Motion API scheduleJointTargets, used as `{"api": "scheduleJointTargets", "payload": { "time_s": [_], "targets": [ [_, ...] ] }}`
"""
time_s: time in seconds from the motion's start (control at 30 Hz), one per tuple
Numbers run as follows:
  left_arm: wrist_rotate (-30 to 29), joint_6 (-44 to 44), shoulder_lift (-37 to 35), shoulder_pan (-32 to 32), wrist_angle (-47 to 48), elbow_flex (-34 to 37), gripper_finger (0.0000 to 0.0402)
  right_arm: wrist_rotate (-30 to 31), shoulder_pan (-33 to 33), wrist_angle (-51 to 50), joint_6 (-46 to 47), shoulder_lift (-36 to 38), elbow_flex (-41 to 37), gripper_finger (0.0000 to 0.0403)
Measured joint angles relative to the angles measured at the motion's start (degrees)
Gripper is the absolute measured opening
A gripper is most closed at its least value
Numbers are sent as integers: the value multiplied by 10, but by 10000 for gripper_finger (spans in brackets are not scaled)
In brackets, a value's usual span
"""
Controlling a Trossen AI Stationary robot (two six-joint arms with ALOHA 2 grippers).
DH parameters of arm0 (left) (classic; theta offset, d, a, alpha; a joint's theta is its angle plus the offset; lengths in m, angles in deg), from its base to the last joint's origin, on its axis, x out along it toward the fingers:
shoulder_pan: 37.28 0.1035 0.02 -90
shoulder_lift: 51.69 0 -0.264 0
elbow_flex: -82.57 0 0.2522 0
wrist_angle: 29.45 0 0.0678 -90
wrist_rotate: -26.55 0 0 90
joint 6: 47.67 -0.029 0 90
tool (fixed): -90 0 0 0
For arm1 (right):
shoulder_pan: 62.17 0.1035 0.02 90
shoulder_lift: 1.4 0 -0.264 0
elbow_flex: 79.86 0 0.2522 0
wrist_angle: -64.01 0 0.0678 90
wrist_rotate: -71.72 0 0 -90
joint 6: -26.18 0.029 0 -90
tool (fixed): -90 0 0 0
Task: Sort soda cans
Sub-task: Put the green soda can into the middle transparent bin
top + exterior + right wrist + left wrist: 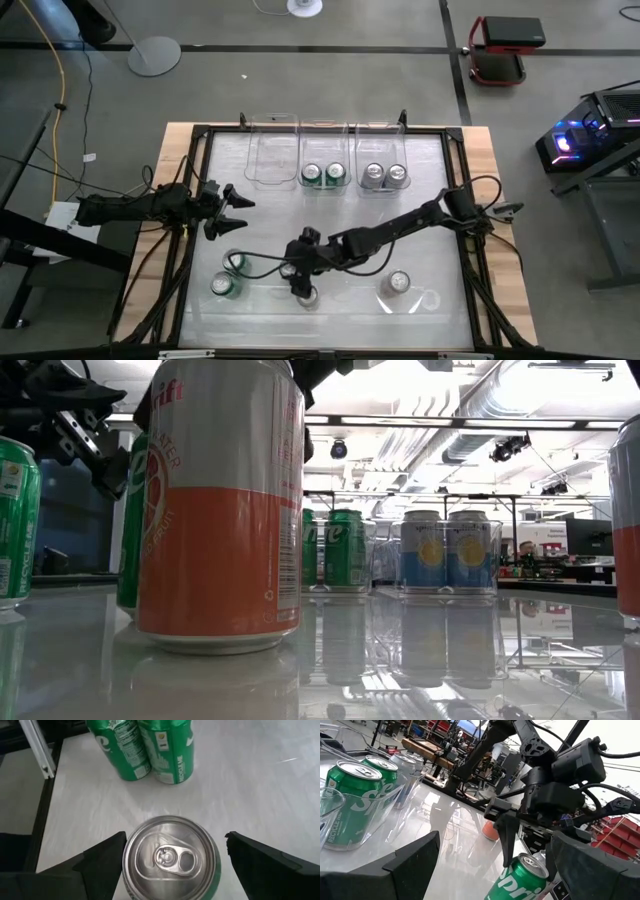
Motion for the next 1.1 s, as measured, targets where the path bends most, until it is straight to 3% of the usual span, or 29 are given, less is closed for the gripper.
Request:
{"api": "scheduleJointTargets", "payload": {
  "time_s": [0.63,0.77,1.1],
  "targets": [
    [-1,0,4,0,0,0,360,-24,-3,-10,-116,-5,5,330],
    [-1,0,4,0,0,0,360,-55,-6,-10,-119,-5,8,330],
    [-1,0,4,0,0,0,360,-61,-6,-16,-110,-18,11,329]
  ]
}}
